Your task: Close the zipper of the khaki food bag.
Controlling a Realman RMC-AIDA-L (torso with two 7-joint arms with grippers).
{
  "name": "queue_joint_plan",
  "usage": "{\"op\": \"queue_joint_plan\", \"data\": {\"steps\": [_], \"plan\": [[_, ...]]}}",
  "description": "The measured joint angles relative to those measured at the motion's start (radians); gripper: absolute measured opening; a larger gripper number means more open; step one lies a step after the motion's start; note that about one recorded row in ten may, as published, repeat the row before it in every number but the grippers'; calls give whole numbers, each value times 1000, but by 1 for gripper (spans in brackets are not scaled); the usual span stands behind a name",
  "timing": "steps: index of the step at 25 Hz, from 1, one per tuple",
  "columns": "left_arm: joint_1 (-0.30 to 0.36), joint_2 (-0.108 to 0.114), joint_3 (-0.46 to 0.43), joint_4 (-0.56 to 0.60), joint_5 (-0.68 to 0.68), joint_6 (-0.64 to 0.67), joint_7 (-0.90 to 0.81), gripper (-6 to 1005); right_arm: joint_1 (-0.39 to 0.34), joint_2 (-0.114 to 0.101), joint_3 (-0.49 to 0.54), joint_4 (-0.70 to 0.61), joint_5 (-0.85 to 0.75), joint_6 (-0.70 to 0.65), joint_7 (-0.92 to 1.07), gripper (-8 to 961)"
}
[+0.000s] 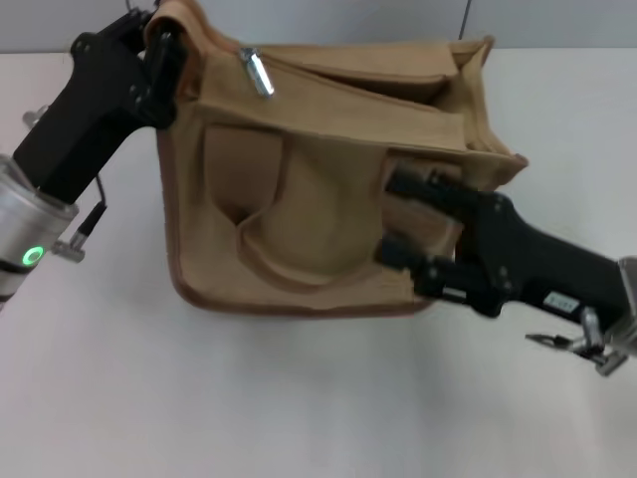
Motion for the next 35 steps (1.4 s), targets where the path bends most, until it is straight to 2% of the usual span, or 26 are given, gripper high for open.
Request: {"op": "queue_joint_plan", "data": {"steps": [6,18,23,29,35], "plan": [[-41,0,3,-12,2,8,-20,18,78,-2,89,-11,1,-11,238,831],[-57,0,6,-38,2,23,-24,19,156,1,107,-11,1,-24,289,830],[-66,0,7,-58,2,24,-17,20,163,5,118,-3,14,-13,281,762],[-82,0,7,-62,2,18,-17,20,165,5,122,10,68,27,282,563],[-106,0,20,-72,2,17,-16,21,194,5,114,15,63,85,291,441]]}}
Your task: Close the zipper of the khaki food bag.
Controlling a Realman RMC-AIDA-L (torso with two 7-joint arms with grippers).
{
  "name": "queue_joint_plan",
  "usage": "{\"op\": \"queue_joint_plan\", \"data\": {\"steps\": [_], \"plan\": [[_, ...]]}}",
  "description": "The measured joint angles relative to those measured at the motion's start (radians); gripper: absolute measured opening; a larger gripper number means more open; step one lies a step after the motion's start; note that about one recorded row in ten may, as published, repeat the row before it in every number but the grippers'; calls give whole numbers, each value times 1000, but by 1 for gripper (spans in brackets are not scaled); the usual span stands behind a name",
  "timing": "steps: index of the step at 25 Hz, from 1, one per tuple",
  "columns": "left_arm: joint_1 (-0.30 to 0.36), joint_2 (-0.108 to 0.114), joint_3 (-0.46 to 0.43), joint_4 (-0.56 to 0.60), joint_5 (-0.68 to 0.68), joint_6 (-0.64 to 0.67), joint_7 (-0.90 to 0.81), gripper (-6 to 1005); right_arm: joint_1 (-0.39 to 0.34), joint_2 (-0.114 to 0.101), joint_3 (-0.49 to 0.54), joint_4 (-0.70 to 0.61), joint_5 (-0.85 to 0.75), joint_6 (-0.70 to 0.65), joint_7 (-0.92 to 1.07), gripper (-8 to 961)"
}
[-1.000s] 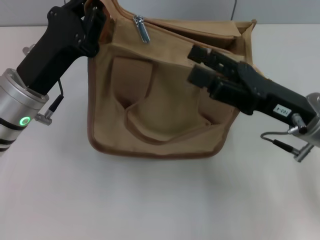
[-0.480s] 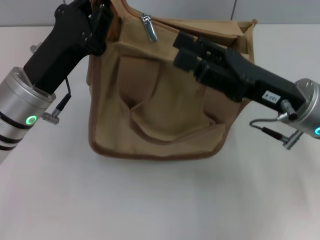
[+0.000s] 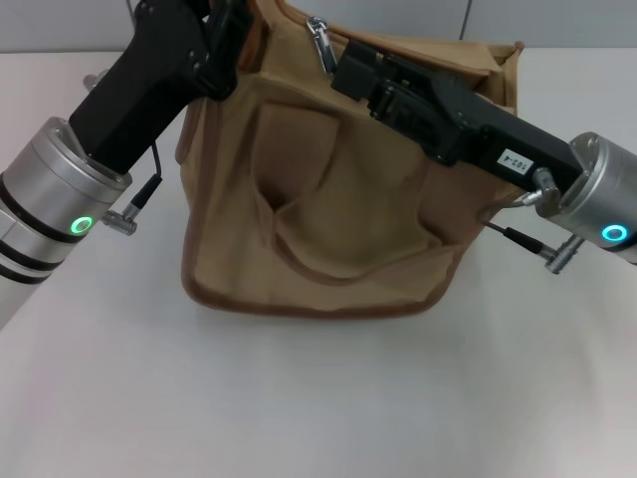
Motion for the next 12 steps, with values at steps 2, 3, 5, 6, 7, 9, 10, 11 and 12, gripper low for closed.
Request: {"op": "queue_joint_plan", "data": {"steps": [2,3,5,6,7,9,10,11,12], "plan": [[-5,0,5,-1,0,0,0,21,2,0,5,7,2,14,0,421],[-8,0,8,-1,0,0,0,21,3,0,7,9,2,23,0,421],[-11,0,10,-1,0,-1,0,21,9,0,5,13,3,41,0,421],[-14,0,10,-2,1,-1,0,21,16,-1,2,20,3,59,1,421],[-16,0,11,-4,1,-1,0,21,16,-1,2,20,3,59,1,421],[-22,0,11,-7,1,-2,0,21,23,0,4,25,3,70,1,422],[-25,0,12,-10,1,-2,0,21,25,0,6,27,3,73,1,422],[-29,0,13,-12,1,-2,0,21,29,0,9,30,3,76,1,422],[-29,0,13,-12,1,-2,0,22,29,0,9,30,3,76,1,422]]}}
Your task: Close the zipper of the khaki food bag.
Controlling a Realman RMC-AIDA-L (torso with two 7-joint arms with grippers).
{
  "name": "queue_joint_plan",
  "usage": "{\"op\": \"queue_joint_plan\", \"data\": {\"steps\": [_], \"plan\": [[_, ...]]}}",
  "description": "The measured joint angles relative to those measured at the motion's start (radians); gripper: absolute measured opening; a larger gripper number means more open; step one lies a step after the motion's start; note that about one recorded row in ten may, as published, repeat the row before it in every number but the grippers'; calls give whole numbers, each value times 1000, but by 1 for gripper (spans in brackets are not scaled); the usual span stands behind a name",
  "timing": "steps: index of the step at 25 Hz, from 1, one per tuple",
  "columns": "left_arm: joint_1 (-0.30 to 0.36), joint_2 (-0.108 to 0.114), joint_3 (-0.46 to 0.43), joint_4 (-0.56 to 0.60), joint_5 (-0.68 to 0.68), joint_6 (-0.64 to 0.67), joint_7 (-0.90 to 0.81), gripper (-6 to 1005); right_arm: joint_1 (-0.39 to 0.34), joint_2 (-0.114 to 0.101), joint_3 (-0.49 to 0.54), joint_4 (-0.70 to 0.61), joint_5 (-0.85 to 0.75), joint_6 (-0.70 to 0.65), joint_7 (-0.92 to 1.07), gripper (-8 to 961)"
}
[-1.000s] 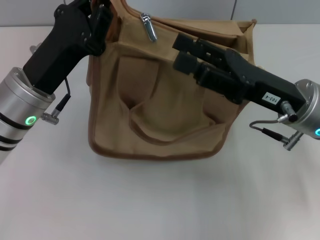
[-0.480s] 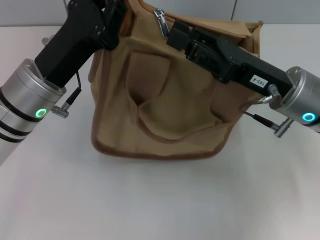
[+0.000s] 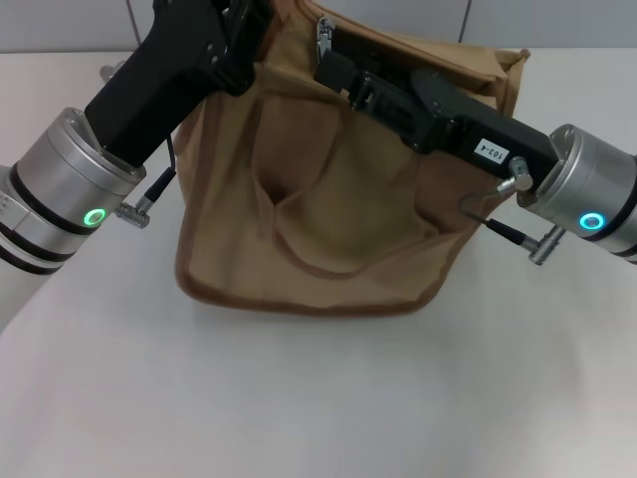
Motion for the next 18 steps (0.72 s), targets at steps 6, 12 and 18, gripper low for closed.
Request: {"op": "queue_joint_plan", "data": {"steps": [6,12,18], "plan": [[-4,0,1,-1,0,0,0,22,25,0,-17,5,-10,-7,0,421],[-3,0,1,-2,0,0,0,22,23,0,-9,8,-11,-5,1,421],[1,0,1,-2,0,-1,0,23,24,0,-9,9,-11,-3,1,422]]}}
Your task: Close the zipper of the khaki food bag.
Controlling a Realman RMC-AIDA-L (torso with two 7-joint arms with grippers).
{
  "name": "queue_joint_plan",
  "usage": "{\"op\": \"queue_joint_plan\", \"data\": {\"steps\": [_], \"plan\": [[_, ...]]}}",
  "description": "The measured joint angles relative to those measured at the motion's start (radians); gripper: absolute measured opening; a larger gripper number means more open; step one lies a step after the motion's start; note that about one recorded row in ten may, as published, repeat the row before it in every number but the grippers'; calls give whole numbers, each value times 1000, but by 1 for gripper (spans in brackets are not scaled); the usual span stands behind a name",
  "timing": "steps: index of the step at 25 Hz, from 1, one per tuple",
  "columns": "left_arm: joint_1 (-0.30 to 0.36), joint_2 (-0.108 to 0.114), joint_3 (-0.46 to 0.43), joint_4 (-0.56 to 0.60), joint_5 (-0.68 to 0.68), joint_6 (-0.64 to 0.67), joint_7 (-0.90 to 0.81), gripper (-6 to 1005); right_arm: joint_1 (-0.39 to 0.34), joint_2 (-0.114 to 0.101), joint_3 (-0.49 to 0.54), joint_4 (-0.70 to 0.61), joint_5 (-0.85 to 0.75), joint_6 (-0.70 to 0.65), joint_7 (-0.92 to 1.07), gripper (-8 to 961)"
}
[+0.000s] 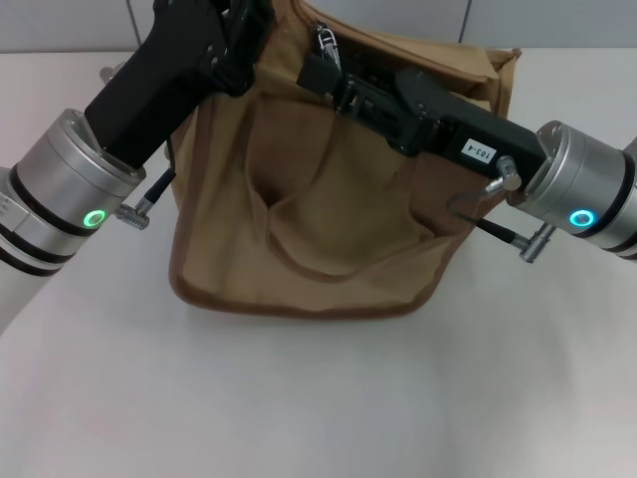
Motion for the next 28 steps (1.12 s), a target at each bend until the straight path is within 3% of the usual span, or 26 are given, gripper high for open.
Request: {"op": "queue_joint_plan", "data": {"steps": [6,18,28], "plan": [[2,0,0,0,0,1,0,23,-5,0,2,0,1,2,19,399],[5,0,0,0,1,6,0,24,-20,0,3,-1,1,2,21,6],[16,0,-4,-2,0,11,0,25,-58,-1,25,-7,1,3,22,3]]}}
